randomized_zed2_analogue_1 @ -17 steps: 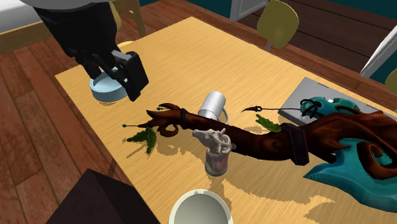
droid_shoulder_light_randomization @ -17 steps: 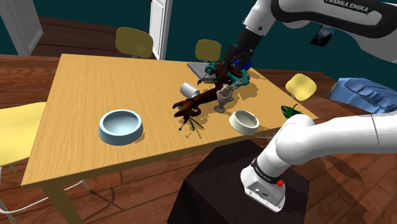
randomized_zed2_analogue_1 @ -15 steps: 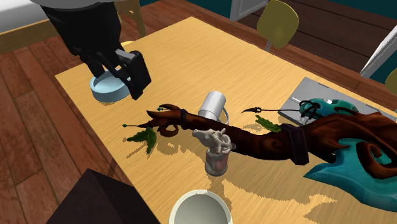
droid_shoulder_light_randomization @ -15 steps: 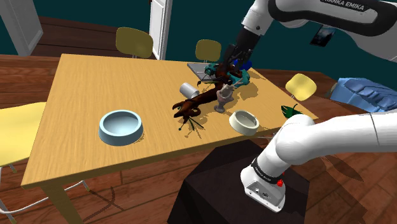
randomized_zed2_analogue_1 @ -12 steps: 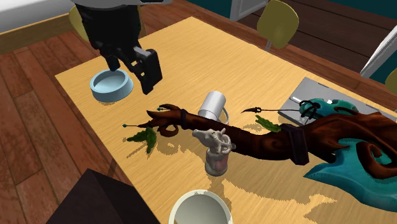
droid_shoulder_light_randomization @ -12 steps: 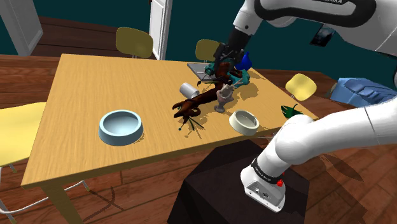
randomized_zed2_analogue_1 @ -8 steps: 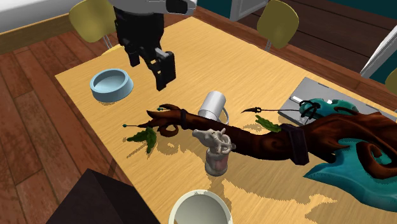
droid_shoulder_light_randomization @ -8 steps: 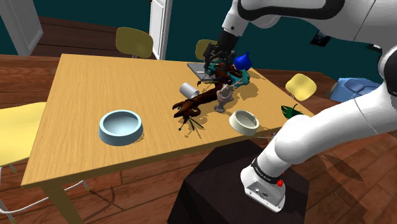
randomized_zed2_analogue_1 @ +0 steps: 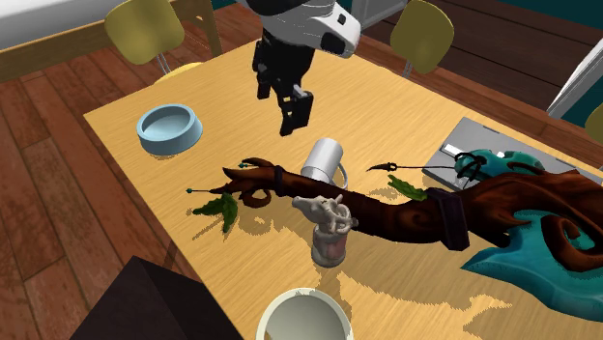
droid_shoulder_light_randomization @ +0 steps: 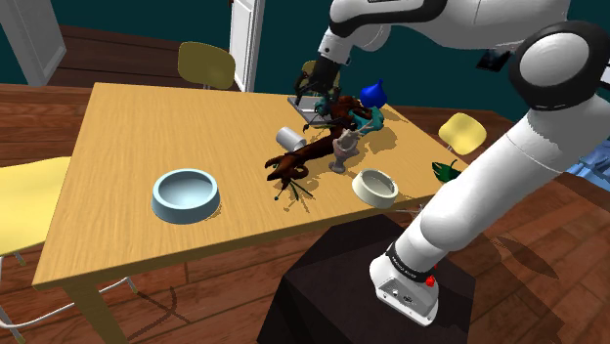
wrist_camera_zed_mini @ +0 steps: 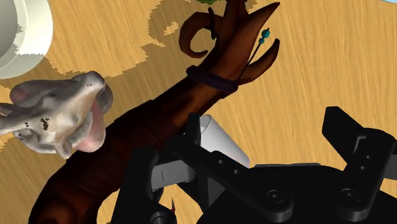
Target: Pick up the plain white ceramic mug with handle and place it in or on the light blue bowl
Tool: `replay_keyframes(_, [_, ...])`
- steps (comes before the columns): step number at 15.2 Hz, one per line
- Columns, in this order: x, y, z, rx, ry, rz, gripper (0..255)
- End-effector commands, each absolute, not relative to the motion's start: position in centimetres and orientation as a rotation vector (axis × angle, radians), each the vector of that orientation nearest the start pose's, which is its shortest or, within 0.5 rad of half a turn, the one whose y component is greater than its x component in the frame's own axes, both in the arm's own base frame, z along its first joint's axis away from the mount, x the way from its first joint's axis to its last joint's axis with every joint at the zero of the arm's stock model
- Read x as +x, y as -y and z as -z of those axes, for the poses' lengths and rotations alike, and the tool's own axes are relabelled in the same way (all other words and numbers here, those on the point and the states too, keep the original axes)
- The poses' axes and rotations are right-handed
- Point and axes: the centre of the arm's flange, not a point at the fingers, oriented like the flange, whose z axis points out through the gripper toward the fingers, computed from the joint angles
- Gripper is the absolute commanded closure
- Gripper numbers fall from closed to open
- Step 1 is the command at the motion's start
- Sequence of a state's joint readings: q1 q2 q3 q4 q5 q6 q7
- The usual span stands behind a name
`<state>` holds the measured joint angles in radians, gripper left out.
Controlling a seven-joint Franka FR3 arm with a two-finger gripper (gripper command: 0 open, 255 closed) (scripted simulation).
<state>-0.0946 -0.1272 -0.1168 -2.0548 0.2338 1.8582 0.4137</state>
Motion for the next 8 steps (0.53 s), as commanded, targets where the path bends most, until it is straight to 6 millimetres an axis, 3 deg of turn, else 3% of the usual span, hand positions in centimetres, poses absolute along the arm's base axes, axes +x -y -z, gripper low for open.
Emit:
replay_keyframes(1, [52.3,10.5,-47.2,-2.683,-1.092,-0.174,0])
replay_keyframes(8, [57.8,16.4,-40.9,-2.48,-1.402,-0.29,0])
